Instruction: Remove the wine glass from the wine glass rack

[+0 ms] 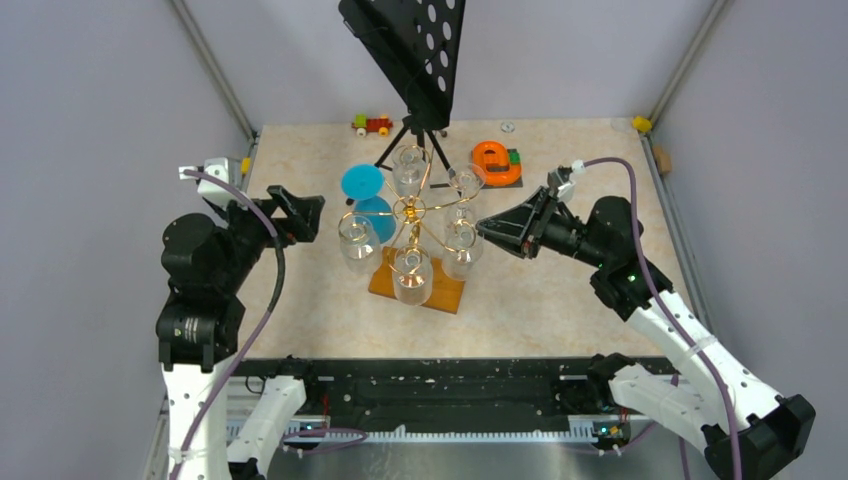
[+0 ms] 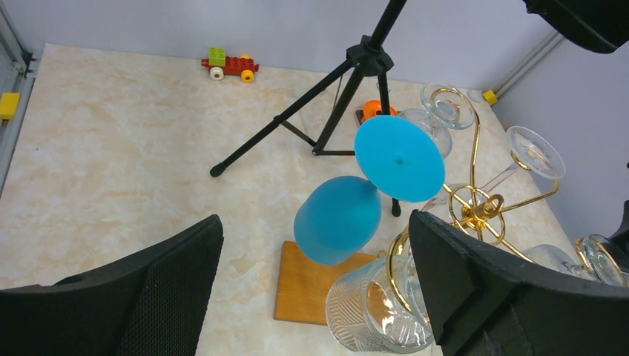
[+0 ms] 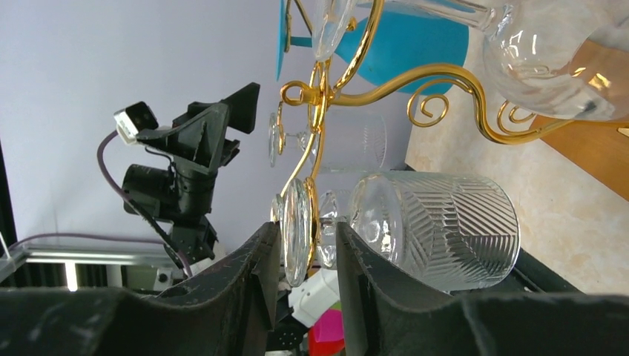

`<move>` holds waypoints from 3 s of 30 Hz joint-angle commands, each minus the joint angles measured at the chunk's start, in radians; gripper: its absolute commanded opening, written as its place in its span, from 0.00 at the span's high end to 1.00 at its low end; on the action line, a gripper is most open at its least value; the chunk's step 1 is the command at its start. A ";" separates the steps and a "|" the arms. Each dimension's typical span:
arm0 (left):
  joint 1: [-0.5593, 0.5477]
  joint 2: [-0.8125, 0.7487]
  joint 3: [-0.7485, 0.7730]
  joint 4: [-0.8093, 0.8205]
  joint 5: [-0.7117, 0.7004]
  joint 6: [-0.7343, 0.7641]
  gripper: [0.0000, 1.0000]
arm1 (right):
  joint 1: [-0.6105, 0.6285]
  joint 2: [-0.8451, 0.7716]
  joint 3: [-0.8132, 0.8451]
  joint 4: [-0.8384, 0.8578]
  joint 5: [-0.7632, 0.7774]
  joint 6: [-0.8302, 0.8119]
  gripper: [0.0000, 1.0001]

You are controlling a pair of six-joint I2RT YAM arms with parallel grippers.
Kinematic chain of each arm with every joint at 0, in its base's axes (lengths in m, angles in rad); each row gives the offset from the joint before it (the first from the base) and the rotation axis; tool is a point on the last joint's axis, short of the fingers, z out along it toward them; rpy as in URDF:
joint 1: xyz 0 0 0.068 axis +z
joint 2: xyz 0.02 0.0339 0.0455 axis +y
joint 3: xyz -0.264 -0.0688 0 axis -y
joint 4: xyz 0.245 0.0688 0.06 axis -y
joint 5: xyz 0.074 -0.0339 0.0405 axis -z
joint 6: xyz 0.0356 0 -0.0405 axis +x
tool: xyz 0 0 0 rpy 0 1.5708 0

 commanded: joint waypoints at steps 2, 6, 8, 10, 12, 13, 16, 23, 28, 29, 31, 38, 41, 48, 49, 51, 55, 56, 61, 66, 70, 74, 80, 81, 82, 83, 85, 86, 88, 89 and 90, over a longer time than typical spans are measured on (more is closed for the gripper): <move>-0.003 0.009 -0.003 0.037 -0.006 0.012 0.01 | 0.024 -0.003 0.043 0.001 -0.051 -0.026 0.66; -0.003 0.006 -0.005 0.035 -0.005 0.013 0.01 | 0.030 0.001 0.045 0.010 -0.062 -0.027 0.70; -0.004 0.003 -0.006 0.034 -0.006 0.013 0.01 | 0.033 0.004 0.047 0.014 -0.066 -0.028 0.73; -0.004 0.001 -0.007 0.035 -0.006 0.014 0.01 | 0.035 0.005 0.050 0.014 -0.065 -0.027 0.78; -0.004 0.003 -0.008 0.035 -0.003 0.013 0.01 | 0.036 0.003 0.051 0.005 -0.058 -0.026 0.85; -0.004 0.004 -0.008 0.037 -0.001 0.013 0.01 | 0.036 0.000 0.051 0.004 -0.054 -0.025 0.88; -0.004 0.005 -0.009 0.040 0.004 0.013 0.01 | 0.036 -0.006 0.058 -0.004 -0.034 -0.030 0.99; -0.005 0.001 -0.002 0.041 0.014 0.009 0.01 | 0.050 -0.005 0.150 -0.116 0.039 -0.121 1.00; -0.004 -0.003 0.000 0.038 0.006 0.010 0.01 | 0.083 0.016 0.173 -0.106 0.046 -0.148 1.00; -0.004 -0.004 -0.001 0.038 0.006 0.010 0.01 | 0.092 0.018 0.178 -0.102 0.051 -0.161 1.00; -0.004 -0.005 -0.003 0.039 0.007 0.010 0.01 | 0.109 0.024 0.195 -0.100 0.063 -0.182 1.00; -0.004 -0.006 -0.006 0.041 0.003 0.012 0.01 | 0.121 0.049 0.222 -0.104 0.093 -0.218 1.00; -0.004 -0.008 -0.008 0.041 0.000 0.013 0.01 | 0.121 0.051 0.226 -0.098 0.112 -0.218 1.00; -0.004 -0.008 -0.011 0.042 -0.002 0.015 0.01 | 0.121 0.045 0.247 -0.076 0.129 -0.212 1.00; -0.004 -0.008 -0.011 0.042 -0.003 0.015 0.01 | 0.121 0.041 0.248 -0.076 0.135 -0.210 1.00; -0.004 -0.008 -0.012 0.042 -0.003 0.015 0.01 | 0.121 0.030 0.248 -0.076 0.149 -0.210 1.00; -0.004 -0.008 -0.014 0.044 -0.002 0.015 0.01 | 0.121 0.011 0.242 -0.049 0.166 -0.206 1.00; -0.005 -0.009 -0.015 0.044 -0.002 0.015 0.01 | 0.121 0.009 0.243 -0.038 0.164 -0.205 1.00; -0.004 -0.011 -0.016 0.045 -0.002 0.015 0.01 | 0.121 0.005 0.242 -0.024 0.166 -0.204 1.00; -0.004 -0.012 -0.019 0.047 0.000 0.013 0.01 | 0.121 0.001 0.235 -0.024 0.181 -0.201 1.00; -0.004 -0.011 -0.020 0.046 -0.002 0.014 0.01 | 0.121 0.014 0.234 -0.017 0.157 -0.188 1.00; -0.004 -0.013 -0.021 0.046 -0.003 0.013 0.01 | 0.121 0.001 0.231 -0.050 0.166 -0.190 1.00; -0.005 -0.011 -0.021 0.047 -0.003 0.013 0.01 | 0.121 -0.015 0.251 -0.171 0.178 -0.196 1.00; -0.004 -0.010 -0.021 0.047 -0.003 0.013 0.01 | 0.121 -0.011 0.263 -0.230 0.184 -0.198 1.00; -0.004 -0.010 -0.021 0.047 -0.003 0.014 0.01 | 0.121 -0.008 0.270 -0.261 0.190 -0.201 1.00; -0.004 -0.010 -0.022 0.047 -0.006 0.016 0.01 | 0.121 -0.009 0.269 -0.271 0.189 -0.201 1.00; -0.004 -0.011 -0.022 0.047 -0.015 0.019 0.01 | 0.121 -0.013 0.255 -0.251 0.171 -0.190 1.00; -0.004 -0.011 -0.023 0.046 -0.017 0.021 0.01 | 0.121 -0.017 0.250 -0.238 0.163 -0.183 1.00; -0.004 -0.012 -0.024 0.044 -0.020 0.023 0.01 | 0.121 -0.022 0.252 -0.227 0.159 -0.178 1.00; -0.004 -0.014 -0.025 0.044 -0.020 0.023 0.01 | 0.121 -0.024 0.253 -0.220 0.155 -0.176 1.00; -0.004 -0.014 -0.026 0.045 -0.021 0.023 0.01 | 0.121 -0.024 0.256 -0.215 0.150 -0.176 1.00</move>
